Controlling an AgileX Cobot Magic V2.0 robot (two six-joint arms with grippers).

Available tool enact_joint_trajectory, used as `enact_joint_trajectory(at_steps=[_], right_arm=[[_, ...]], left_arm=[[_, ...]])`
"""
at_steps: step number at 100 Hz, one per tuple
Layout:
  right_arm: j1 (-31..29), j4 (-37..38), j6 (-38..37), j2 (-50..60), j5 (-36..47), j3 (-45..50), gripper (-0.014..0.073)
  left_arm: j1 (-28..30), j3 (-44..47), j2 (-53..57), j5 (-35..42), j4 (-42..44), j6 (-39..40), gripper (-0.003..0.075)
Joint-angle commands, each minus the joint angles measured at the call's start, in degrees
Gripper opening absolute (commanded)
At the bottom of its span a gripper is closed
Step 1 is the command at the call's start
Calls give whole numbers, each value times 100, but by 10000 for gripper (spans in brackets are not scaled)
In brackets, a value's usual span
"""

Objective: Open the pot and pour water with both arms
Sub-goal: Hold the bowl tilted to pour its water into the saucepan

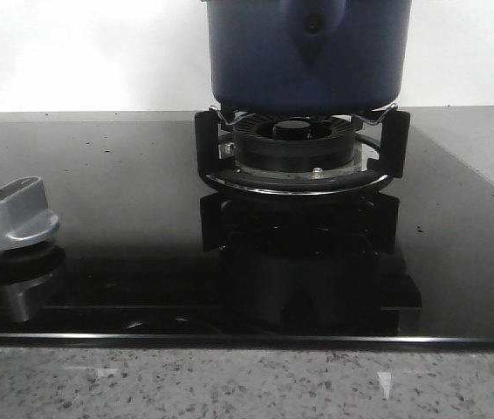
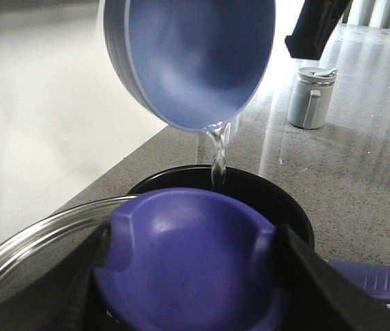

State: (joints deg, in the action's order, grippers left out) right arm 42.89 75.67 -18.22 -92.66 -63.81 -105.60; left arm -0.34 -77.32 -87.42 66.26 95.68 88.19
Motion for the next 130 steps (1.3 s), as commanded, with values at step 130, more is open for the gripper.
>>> enact_joint_trajectory(at_steps=[130], right_arm=[[476, -126, -63, 251, -248, -147, -64]], left_arm=[[20, -207, 290, 68, -582, 49, 284]])
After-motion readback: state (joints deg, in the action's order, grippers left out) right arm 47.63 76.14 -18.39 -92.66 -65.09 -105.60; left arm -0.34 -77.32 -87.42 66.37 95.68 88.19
